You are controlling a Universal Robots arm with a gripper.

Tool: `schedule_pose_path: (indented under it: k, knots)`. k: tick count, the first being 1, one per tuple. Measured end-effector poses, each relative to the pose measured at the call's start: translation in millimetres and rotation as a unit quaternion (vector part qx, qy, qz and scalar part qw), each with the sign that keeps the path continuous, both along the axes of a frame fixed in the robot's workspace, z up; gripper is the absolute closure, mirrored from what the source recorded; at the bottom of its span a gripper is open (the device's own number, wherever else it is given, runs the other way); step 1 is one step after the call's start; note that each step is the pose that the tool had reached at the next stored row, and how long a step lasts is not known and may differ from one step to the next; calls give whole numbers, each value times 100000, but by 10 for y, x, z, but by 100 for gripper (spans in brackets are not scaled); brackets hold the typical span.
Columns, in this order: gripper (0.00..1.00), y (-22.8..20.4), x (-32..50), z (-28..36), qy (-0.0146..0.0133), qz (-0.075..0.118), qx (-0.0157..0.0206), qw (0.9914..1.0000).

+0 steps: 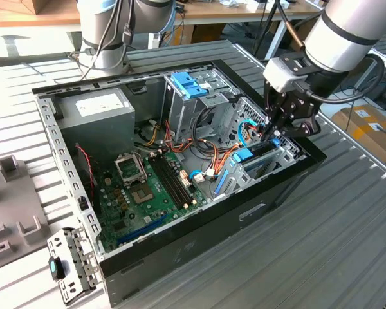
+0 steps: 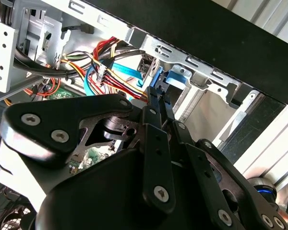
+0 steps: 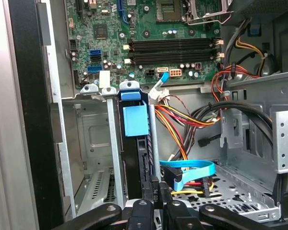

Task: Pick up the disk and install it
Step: 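Insert the first disk wire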

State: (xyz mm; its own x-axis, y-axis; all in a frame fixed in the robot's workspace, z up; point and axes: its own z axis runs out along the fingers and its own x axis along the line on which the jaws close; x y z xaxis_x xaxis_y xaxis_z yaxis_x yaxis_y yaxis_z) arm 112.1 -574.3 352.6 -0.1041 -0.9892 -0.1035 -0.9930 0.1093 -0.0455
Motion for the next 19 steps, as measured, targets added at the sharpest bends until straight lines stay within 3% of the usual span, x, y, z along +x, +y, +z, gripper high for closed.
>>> schedule_pose_path:
  k: [13, 19]
  knots:
    - [83, -1, -3, -36, 0, 918, -3, 99996]
    - [83, -27, -12, -60, -1, 926, 7, 99996]
